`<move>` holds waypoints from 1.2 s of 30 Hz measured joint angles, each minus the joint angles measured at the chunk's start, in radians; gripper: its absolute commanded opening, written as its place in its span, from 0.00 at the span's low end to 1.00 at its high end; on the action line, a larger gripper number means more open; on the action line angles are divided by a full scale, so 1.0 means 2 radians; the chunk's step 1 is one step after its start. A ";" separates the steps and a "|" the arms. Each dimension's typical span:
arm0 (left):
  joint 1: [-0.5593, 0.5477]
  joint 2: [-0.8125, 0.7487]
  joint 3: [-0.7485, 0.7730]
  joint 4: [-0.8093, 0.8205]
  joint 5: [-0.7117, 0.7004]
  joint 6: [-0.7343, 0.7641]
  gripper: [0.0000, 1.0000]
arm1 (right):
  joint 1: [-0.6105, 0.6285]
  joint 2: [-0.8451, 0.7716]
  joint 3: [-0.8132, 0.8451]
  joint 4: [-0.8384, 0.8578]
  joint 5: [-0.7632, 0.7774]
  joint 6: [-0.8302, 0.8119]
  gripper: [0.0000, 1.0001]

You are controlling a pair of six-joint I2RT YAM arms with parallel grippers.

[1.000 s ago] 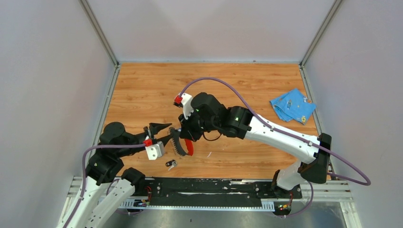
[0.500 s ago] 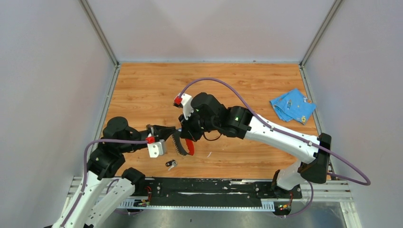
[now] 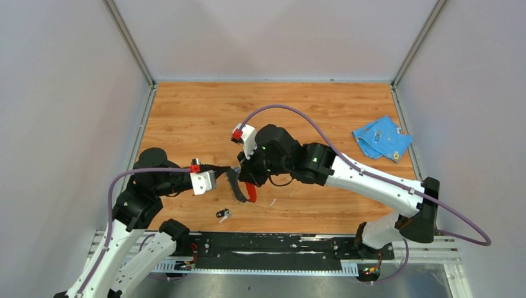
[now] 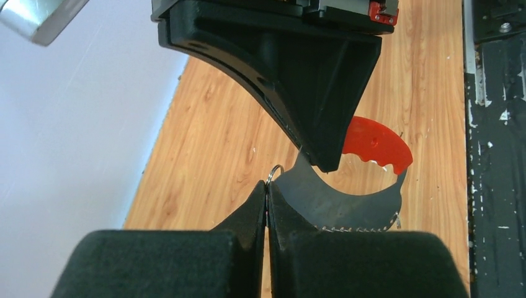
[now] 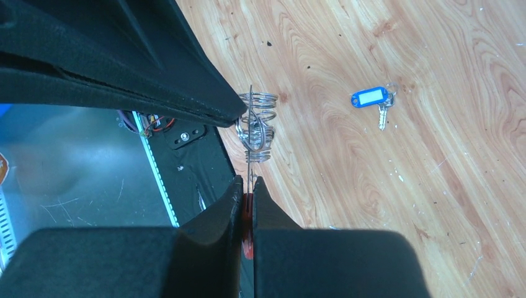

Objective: Put the keys on the keyring
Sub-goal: Adjust the keyring.

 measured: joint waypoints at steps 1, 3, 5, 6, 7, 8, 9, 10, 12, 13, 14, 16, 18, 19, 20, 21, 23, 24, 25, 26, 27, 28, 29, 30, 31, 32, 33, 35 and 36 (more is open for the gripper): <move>0.000 -0.002 0.000 0.000 0.000 -0.005 0.00 | 0.000 -0.003 -0.003 0.002 0.000 0.000 0.00; 0.000 -0.006 0.000 -0.001 -0.003 -0.013 0.00 | 0.001 -0.009 -0.009 0.008 0.002 -0.001 0.00; 0.000 -0.009 -0.001 -0.002 -0.005 -0.021 0.06 | 0.001 -0.017 -0.015 0.014 0.003 -0.001 0.00; 0.000 -0.010 -0.001 -0.002 -0.005 -0.027 0.22 | 0.002 -0.020 -0.018 0.016 0.004 -0.001 0.00; 0.000 -0.010 -0.001 -0.002 -0.005 -0.032 0.33 | 0.002 -0.022 -0.020 0.018 0.004 -0.002 0.00; 0.000 -0.010 -0.001 -0.002 -0.005 -0.037 0.39 | 0.002 -0.023 -0.020 0.020 0.004 -0.002 0.00; 0.000 -0.010 -0.001 -0.002 -0.005 -0.042 0.44 | 0.002 -0.024 -0.021 0.022 0.006 -0.002 0.00; 0.000 -0.011 -0.001 -0.003 -0.003 -0.043 0.48 | 0.002 -0.024 -0.021 0.023 0.008 -0.002 0.00; 0.000 -0.011 -0.001 -0.004 -0.002 -0.048 0.50 | 0.002 -0.024 -0.021 0.023 0.008 -0.003 0.00; 0.000 -0.010 -0.002 -0.004 -0.002 -0.050 0.49 | 0.003 -0.024 -0.021 0.024 0.008 -0.004 0.00; 0.000 -0.010 -0.002 -0.005 -0.002 -0.050 0.49 | 0.004 -0.024 -0.021 0.024 0.008 -0.004 0.00; 0.000 -0.008 -0.002 -0.005 -0.002 -0.049 0.49 | 0.005 -0.024 -0.021 0.026 0.007 -0.004 0.00; 0.000 -0.005 -0.002 -0.005 -0.002 -0.047 0.46 | 0.005 -0.024 -0.021 0.026 0.007 -0.005 0.00; 0.000 -0.001 -0.002 -0.005 -0.002 -0.046 0.43 | 0.006 -0.024 -0.021 0.026 0.007 -0.006 0.00; 0.000 0.002 -0.002 -0.005 -0.002 -0.046 0.40 | 0.007 -0.024 -0.021 0.026 0.007 -0.007 0.00; 0.000 0.007 -0.002 -0.005 -0.002 -0.046 0.38 | 0.008 -0.024 -0.021 0.026 0.007 -0.008 0.00; 0.000 0.014 -0.002 -0.005 0.000 -0.047 0.32 | 0.010 -0.024 -0.021 0.026 0.009 -0.011 0.00; 0.000 0.018 -0.002 -0.006 0.002 -0.049 0.28 | 0.010 -0.024 -0.021 0.025 0.010 -0.012 0.00; 0.000 0.019 -0.002 -0.005 0.003 -0.050 0.25 | 0.010 -0.024 -0.021 0.025 0.011 -0.014 0.00; 0.000 0.020 -0.002 -0.006 0.004 -0.052 0.20 | 0.010 -0.024 -0.021 0.024 0.014 -0.016 0.00; 0.000 0.020 -0.002 -0.006 0.004 -0.055 0.18 | 0.010 -0.024 -0.021 0.023 0.016 -0.017 0.00; 0.000 0.019 -0.002 -0.007 0.004 -0.057 0.16 | 0.010 -0.024 -0.021 0.020 0.018 -0.021 0.00; 0.000 0.019 -0.002 -0.008 0.005 -0.061 0.15 | 0.010 -0.024 -0.021 0.017 0.020 -0.026 0.00; 0.000 0.018 -0.002 -0.009 0.005 -0.064 0.15 | 0.010 -0.024 -0.021 0.016 0.021 -0.029 0.00; 0.000 0.017 -0.002 -0.009 0.005 -0.068 0.14 | 0.010 -0.024 -0.021 0.015 0.020 -0.032 0.00; 0.000 0.017 -0.002 -0.009 0.004 -0.072 0.12 | 0.011 -0.024 -0.021 0.015 0.020 -0.034 0.00; 0.000 0.016 -0.002 -0.009 0.003 -0.079 0.12 | 0.012 -0.024 -0.021 0.016 0.020 -0.035 0.00; 0.000 0.012 -0.002 -0.006 0.001 -0.096 0.11 | 0.013 -0.025 -0.022 0.018 0.020 -0.038 0.00; 0.000 0.011 -0.002 -0.005 0.001 -0.105 0.10 | 0.013 -0.025 -0.023 0.018 0.020 -0.038 0.00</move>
